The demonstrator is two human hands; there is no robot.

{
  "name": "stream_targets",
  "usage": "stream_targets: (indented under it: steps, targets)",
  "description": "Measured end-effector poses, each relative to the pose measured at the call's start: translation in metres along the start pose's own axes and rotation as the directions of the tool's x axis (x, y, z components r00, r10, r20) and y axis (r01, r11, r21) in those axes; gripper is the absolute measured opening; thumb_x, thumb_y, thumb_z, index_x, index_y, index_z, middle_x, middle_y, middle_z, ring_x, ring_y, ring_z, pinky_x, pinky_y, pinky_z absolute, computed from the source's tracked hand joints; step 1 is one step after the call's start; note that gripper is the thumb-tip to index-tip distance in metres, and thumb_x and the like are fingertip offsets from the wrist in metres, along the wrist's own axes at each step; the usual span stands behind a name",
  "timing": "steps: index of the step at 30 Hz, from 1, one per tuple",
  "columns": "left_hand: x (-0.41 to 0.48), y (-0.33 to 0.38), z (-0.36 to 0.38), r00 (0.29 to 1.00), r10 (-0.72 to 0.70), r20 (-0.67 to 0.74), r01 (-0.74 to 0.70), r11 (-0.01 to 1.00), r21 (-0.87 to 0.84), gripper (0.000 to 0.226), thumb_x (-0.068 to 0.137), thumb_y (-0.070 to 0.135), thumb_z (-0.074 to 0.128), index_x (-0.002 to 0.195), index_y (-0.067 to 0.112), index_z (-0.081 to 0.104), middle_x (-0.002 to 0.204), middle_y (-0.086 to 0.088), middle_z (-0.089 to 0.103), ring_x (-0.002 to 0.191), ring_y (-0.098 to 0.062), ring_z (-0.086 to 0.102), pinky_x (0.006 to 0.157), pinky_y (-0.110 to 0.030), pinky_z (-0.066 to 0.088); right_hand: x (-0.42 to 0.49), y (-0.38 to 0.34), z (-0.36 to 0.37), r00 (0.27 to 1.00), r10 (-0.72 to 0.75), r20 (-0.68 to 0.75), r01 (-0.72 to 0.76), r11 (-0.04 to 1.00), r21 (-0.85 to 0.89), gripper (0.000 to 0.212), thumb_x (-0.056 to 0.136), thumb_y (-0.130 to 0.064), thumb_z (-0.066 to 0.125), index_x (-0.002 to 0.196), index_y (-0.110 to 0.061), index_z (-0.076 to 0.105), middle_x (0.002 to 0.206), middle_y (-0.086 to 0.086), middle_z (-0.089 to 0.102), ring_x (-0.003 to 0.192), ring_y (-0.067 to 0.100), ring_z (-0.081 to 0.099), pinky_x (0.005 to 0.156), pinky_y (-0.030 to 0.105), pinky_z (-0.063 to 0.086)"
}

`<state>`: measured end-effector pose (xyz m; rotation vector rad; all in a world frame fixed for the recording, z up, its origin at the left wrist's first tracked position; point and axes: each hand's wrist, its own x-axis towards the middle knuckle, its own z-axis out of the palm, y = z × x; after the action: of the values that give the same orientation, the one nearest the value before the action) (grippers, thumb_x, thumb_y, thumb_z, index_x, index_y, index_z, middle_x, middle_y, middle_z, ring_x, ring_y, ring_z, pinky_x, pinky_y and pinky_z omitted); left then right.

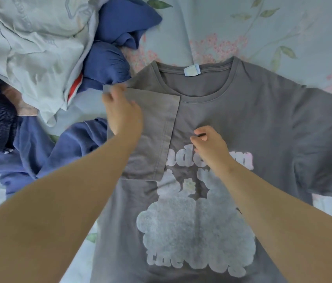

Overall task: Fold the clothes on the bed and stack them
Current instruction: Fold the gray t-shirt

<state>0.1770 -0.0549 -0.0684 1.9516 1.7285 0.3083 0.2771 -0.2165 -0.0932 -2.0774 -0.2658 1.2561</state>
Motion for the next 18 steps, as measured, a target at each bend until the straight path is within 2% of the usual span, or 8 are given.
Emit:
stream_targets:
  steps: [2, 4, 7, 9, 13, 15, 18]
  targets:
    - [-0.034, 0.009, 0.021, 0.961, 0.147, 0.233, -0.173, 0.980, 0.094, 0.036, 0.091, 0.010, 0.047, 0.127, 0.017, 0.048, 0.132, -0.009, 0.041, 0.110, -0.027, 0.045, 0.081, -0.032, 0.037, -0.006, 0.010, -0.017, 0.993, 0.036, -0.117, -0.035, 0.999, 0.016, 0.022, 0.092, -0.017, 0.047, 0.113, -0.020, 0.056, 0.092, -0.008, 0.059, 0.088, 0.018, 0.062, 0.071, 0.017, 0.046]
    - [-0.067, 0.017, 0.042, 0.866, 0.232, 0.442, -0.344, 0.919, 0.194, 0.040, 0.093, 0.018, 0.047, 0.133, 0.024, 0.045, 0.140, -0.003, 0.038, 0.126, -0.027, 0.036, 0.098, -0.037, 0.034, -0.015, 0.025, -0.039, 0.972, 0.065, -0.228, -0.070, 0.997, -0.014, 0.022, 0.092, -0.018, 0.045, 0.109, -0.024, 0.058, 0.097, -0.008, 0.062, 0.093, 0.018, 0.060, 0.077, 0.020, 0.046]
    - [-0.115, 0.032, 0.068, 0.767, 0.247, 0.593, -0.504, 0.804, 0.316, 0.055, 0.097, 0.034, 0.043, 0.147, 0.027, 0.021, 0.156, -0.001, 0.014, 0.144, -0.025, 0.008, 0.115, -0.044, 0.014, -0.033, 0.053, -0.081, 0.915, 0.113, -0.387, -0.142, 0.989, -0.045, 0.026, 0.092, -0.015, 0.044, 0.112, -0.020, 0.058, 0.097, -0.003, 0.059, 0.091, 0.020, 0.053, 0.076, 0.027, 0.038]
    - [-0.144, 0.043, 0.080, 0.716, 0.200, 0.669, -0.530, 0.780, 0.333, 0.063, 0.098, 0.039, 0.040, 0.150, 0.026, 0.009, 0.159, -0.003, -0.001, 0.146, -0.026, -0.004, 0.117, -0.046, 0.007, -0.050, 0.074, -0.108, 0.859, 0.147, -0.491, -0.177, 0.984, -0.015, 0.023, 0.092, -0.016, 0.044, 0.110, -0.017, 0.059, 0.098, 0.002, 0.060, 0.089, 0.022, 0.052, 0.075, 0.030, 0.040]
    - [-0.180, 0.059, 0.094, 0.645, 0.164, 0.746, -0.551, 0.777, 0.305, 0.067, 0.096, 0.036, 0.042, 0.151, 0.027, 0.005, 0.159, -0.002, -0.010, 0.145, -0.031, -0.013, 0.117, -0.048, 0.007, -0.081, 0.104, -0.154, 0.740, 0.165, -0.652, -0.171, 0.984, 0.055, 0.014, 0.093, -0.016, 0.046, 0.103, -0.015, 0.056, 0.101, 0.004, 0.059, 0.091, 0.023, 0.052, 0.072, 0.031, 0.037]
    - [-0.182, 0.058, 0.097, 0.647, 0.153, 0.747, -0.555, 0.766, 0.325, 0.069, 0.096, 0.037, 0.042, 0.151, 0.026, 0.003, 0.159, -0.001, -0.010, 0.145, -0.032, -0.014, 0.117, -0.049, 0.007, -0.089, 0.110, -0.171, 0.663, 0.084, -0.744, -0.151, 0.988, -0.023, 0.017, 0.091, -0.015, 0.049, 0.106, -0.013, 0.056, 0.109, 0.009, 0.055, 0.095, 0.024, 0.050, 0.075, 0.035, 0.038]
    - [-0.179, 0.054, 0.098, 0.653, 0.178, 0.736, -0.584, 0.738, 0.339, 0.069, 0.096, 0.037, 0.042, 0.151, 0.026, 0.003, 0.159, -0.001, -0.008, 0.146, -0.031, -0.011, 0.117, -0.047, 0.010, -0.091, 0.110, -0.192, 0.553, -0.120, -0.824, -0.178, 0.949, -0.258, 0.027, 0.089, -0.017, 0.053, 0.115, -0.010, 0.056, 0.119, 0.014, 0.051, 0.108, 0.032, 0.046, 0.089, 0.041, 0.035]
